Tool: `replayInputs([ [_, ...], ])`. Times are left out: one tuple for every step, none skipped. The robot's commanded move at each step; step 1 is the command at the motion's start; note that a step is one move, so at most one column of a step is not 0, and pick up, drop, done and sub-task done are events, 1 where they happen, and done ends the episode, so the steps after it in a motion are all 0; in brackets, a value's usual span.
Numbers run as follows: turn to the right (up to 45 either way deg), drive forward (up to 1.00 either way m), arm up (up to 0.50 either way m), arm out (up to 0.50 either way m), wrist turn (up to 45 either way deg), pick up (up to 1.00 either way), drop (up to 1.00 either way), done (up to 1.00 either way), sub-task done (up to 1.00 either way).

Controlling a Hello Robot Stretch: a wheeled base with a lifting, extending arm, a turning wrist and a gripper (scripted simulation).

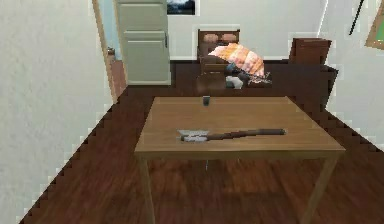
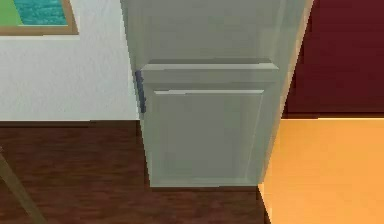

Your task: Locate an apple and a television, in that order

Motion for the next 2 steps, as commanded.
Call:
replayInputs([
  [-9.0,0.0,0.0,0.0,0.0,0.0,0.0,0.0,0.0],
  [0.0,0.1,0.0,0.0,0.0,0.0,0.0,0.0,0.0],
])
